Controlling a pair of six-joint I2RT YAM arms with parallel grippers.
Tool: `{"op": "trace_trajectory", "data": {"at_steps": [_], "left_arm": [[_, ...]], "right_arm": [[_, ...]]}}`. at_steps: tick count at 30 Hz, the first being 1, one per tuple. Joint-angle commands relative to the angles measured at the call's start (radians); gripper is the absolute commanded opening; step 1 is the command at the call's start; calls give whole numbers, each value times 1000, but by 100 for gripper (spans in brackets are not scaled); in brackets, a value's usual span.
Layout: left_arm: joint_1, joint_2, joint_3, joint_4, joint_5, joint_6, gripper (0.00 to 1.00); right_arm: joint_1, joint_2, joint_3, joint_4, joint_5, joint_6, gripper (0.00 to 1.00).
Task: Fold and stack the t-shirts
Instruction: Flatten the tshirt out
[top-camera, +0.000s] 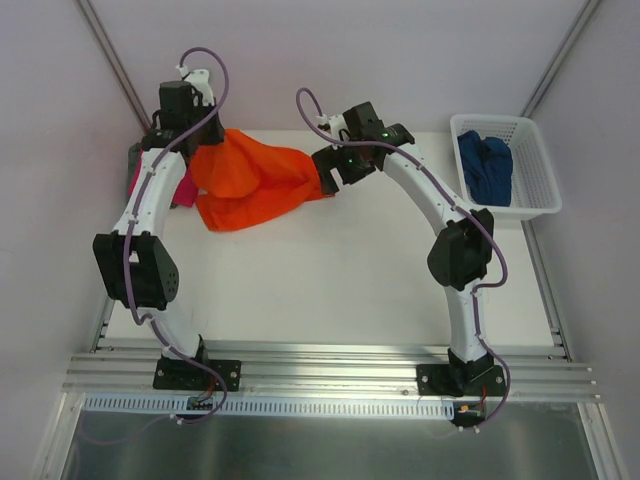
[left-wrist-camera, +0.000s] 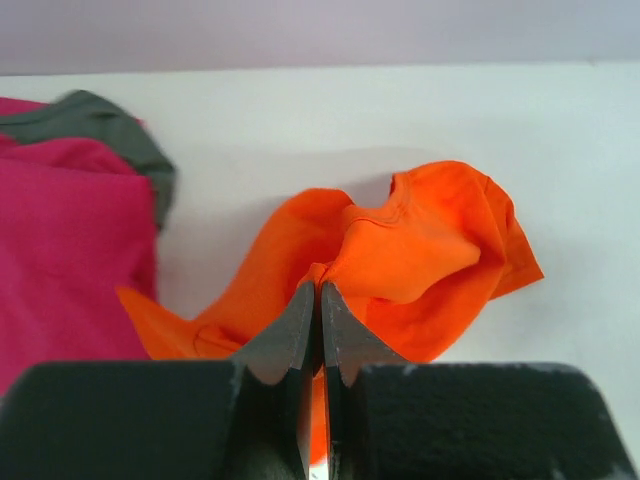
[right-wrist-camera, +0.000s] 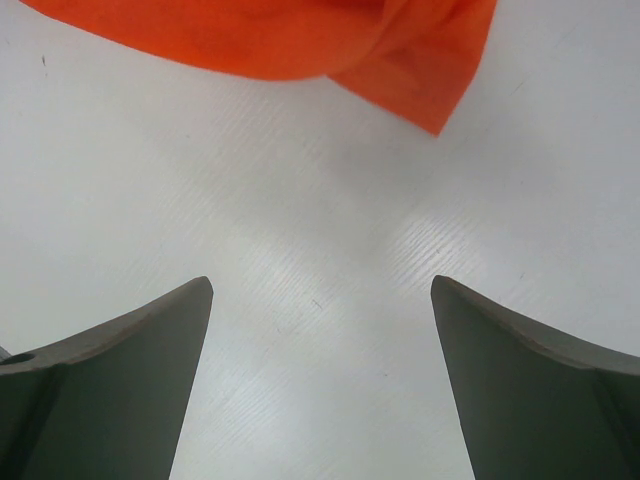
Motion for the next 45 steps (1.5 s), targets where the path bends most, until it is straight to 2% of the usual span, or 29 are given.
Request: {"op": "trace_trajectory", "data": {"at_steps": [1, 4, 6, 9, 11, 16, 18, 21, 23, 24, 25, 26, 30, 35, 37, 42, 44, 45], "left_arm": [[92, -75, 77, 22, -102, -5, 0], [114, -132, 99, 23, -137, -4, 0], [114, -191, 94, 23, -113, -16, 0], [54, -265, 81, 25, -114, -11, 0], [-41, -278, 99, 28, -122, 18, 0], [-279, -152, 321, 83, -114, 98, 0], [-365, -68, 375, 94, -87, 76, 0], [-451, -6, 313, 88, -21, -6, 0], [-477, 11, 241, 82, 98, -86, 0], [-500, 30, 169, 80, 125, -106, 40], [-509, 40, 133, 82, 149, -125, 83], [-518, 49, 104, 82, 190, -138, 99], [-549, 96, 47, 79, 165, -117, 99], [-544, 71, 68, 45, 52, -10, 99], [-529, 38, 30, 39, 36, 0, 99], [-437, -48, -134, 11, 41, -17, 99], [-374, -71, -169, 0, 73, -62, 99], [-307, -75, -194, -6, 74, -71, 99]], "right_arm": [[3, -74, 45, 15, 35, 6, 97], [3, -80, 45, 21, 63, 12, 97], [2, -91, 52, 26, 93, 19, 97], [-14, -111, 78, 44, 147, 32, 97], [-31, -133, 110, 55, 167, 27, 97], [-78, -183, 107, 52, 167, 26, 97], [-93, -218, 75, 47, 196, 26, 97], [-153, -281, 55, 55, 256, 32, 97], [-195, -315, 64, 64, 264, 50, 97], [-233, -344, 79, 66, 267, 50, 97], [-251, -360, 85, 72, 265, 47, 97], [-267, -375, 90, 75, 261, 35, 97], [-313, -450, 49, 77, 241, 30, 97], [-314, -470, -57, 34, 83, 64, 97], [-313, -455, -76, 28, -5, 87, 97], [-291, -322, -44, -25, -162, 62, 97], [-291, -285, -45, -35, -251, 50, 97], [-291, -250, -40, -43, -287, 43, 97]]}}
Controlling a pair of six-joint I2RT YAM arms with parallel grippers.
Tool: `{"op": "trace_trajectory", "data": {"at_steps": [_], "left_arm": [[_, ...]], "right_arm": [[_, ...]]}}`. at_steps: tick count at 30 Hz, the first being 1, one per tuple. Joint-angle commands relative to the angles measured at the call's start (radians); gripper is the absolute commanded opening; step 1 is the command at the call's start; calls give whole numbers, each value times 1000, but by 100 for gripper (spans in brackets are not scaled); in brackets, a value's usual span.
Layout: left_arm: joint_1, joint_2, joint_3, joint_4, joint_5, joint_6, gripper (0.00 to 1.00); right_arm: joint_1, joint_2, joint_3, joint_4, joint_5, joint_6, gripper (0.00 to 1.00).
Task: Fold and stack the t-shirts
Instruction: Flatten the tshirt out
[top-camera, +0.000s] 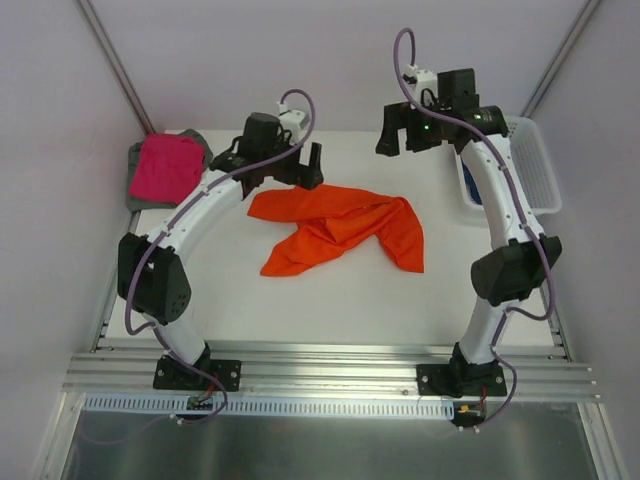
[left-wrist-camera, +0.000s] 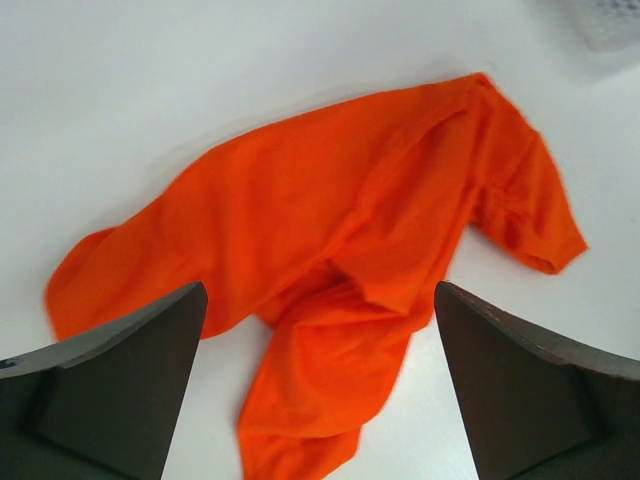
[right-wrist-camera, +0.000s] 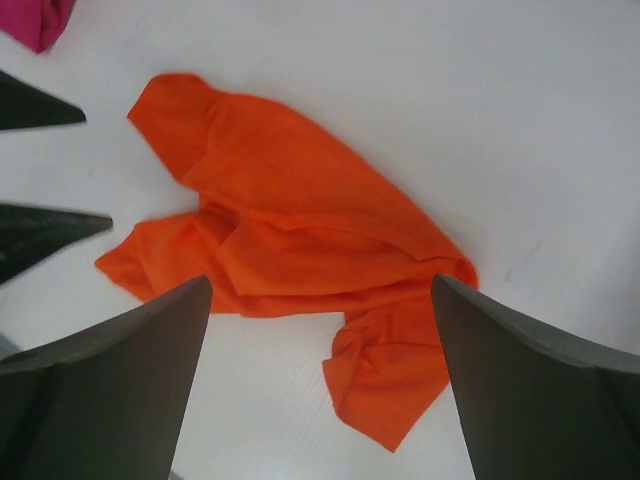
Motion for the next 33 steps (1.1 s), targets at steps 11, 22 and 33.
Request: {"op": "trace_trajectory", "data": {"at_steps": [11, 22, 33], "left_arm": [[299, -48, -90, -53, 8, 29, 99], [301, -117, -121, -61, -23, 2, 99], [333, -154, -126, -66, -4, -17, 99]], "right_arm": [[149, 245, -22, -100, -328, 10, 94], [196, 348, -42, -140, -336, 17, 90], [164, 467, 6, -123, -230, 46, 86]]}}
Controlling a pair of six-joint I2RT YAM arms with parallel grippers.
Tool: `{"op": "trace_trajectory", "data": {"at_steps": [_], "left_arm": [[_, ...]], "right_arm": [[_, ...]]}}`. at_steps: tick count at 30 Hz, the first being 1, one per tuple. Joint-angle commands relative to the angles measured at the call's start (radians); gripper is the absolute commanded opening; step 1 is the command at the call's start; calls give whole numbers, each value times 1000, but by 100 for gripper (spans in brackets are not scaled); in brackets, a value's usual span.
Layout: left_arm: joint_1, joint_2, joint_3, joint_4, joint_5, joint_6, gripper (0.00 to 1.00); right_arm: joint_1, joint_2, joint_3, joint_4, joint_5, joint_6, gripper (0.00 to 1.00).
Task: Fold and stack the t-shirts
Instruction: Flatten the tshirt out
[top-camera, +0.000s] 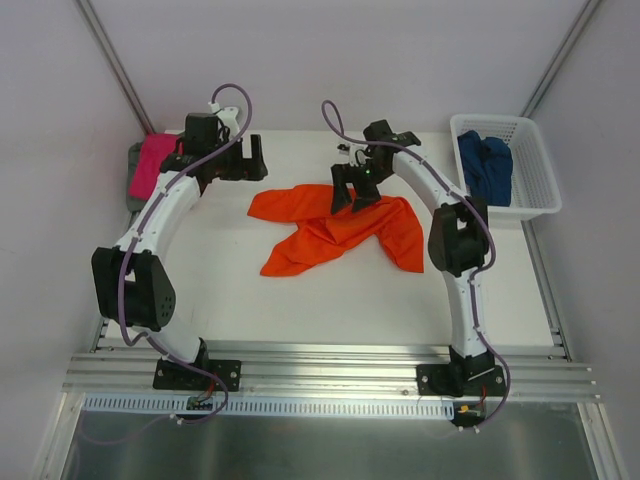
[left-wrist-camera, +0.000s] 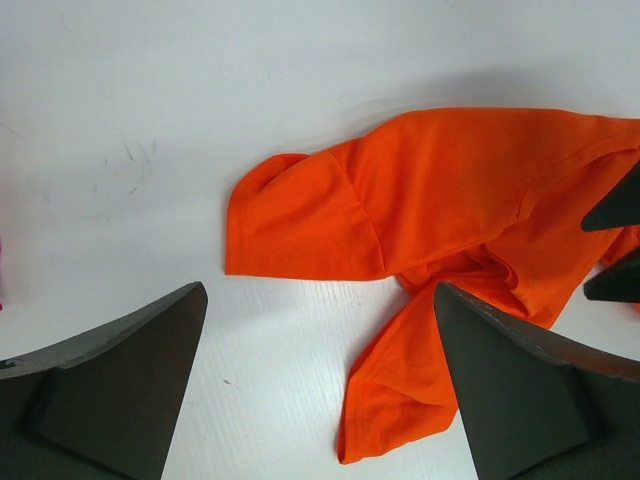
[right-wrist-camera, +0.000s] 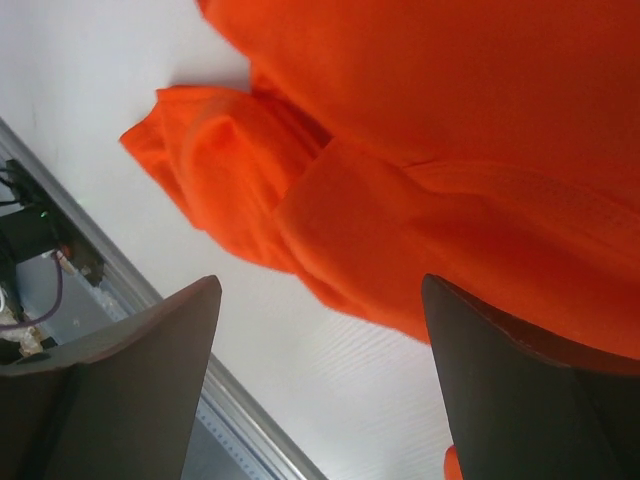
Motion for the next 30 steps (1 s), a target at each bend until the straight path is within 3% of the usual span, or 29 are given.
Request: {"op": "trace_trajectory", "data": {"at_steps": [1, 12, 19, 25, 30], "left_arm": [[10, -45, -4, -2, 1, -27, 99], [13, -103, -54, -2, -1, -43, 99], [14, -123, -74, -4, -10, -39, 99], [14, -108, -62, -2, -6, -52, 99], [14, -100, -57, -2, 2, -61, 99]], "right_arm": [[-5, 74, 56, 0, 65, 25, 86], [-13, 189, 202, 194, 173, 97, 88], [-13, 194, 173, 213, 154, 154, 83], [-13, 175, 135, 193, 125, 153, 75], [-10, 167, 98, 181, 87, 163, 58]]}}
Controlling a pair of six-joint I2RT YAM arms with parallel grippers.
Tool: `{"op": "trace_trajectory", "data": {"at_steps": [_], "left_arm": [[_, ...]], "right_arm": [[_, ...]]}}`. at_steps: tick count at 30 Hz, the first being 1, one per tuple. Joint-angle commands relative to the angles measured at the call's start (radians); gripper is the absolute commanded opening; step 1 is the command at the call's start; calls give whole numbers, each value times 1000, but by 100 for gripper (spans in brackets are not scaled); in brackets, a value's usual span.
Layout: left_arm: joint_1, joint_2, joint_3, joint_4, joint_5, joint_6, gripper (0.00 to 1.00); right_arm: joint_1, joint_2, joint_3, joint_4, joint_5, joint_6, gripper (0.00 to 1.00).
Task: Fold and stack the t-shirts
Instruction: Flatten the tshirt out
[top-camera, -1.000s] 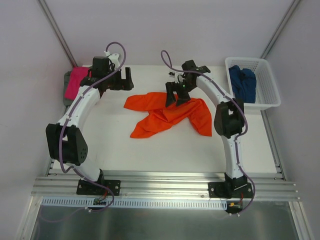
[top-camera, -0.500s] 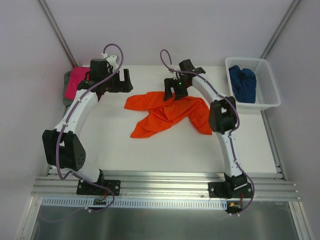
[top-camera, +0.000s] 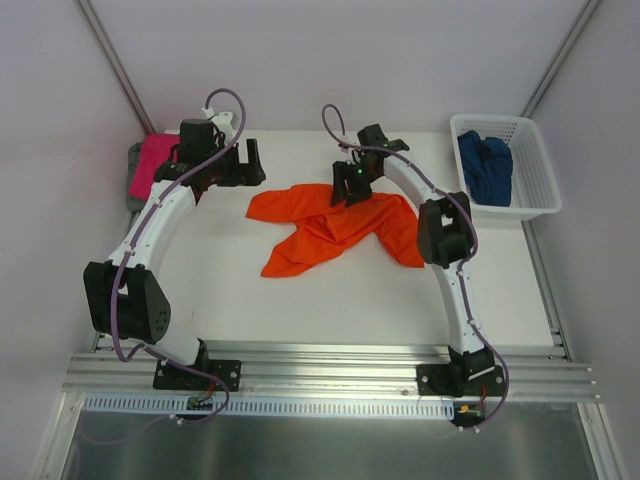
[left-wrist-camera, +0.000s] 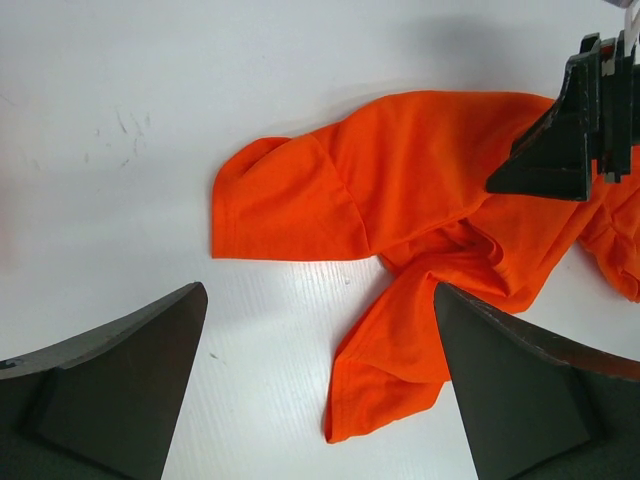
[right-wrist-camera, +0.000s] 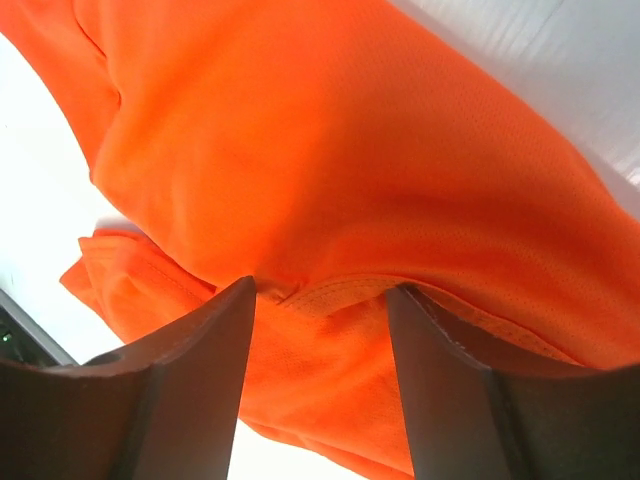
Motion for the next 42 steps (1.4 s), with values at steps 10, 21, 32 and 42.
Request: {"op": "trace_trajectory", "data": {"at_steps": [10, 21, 32, 42], "left_arm": [[9, -13, 3, 8, 7, -28, 99], [9, 21, -34, 11, 37, -36, 99], [9, 19, -17, 19, 33, -38, 99], [9, 1, -28, 19, 28, -38, 99]], "right_arm": [[3, -65, -25, -27, -58, -2, 9], [-74, -192, -27, -5, -51, 4, 2], [-59, -174, -68, -18, -78, 26, 30], [-25, -155, -113, -25, -101, 52, 48]]}}
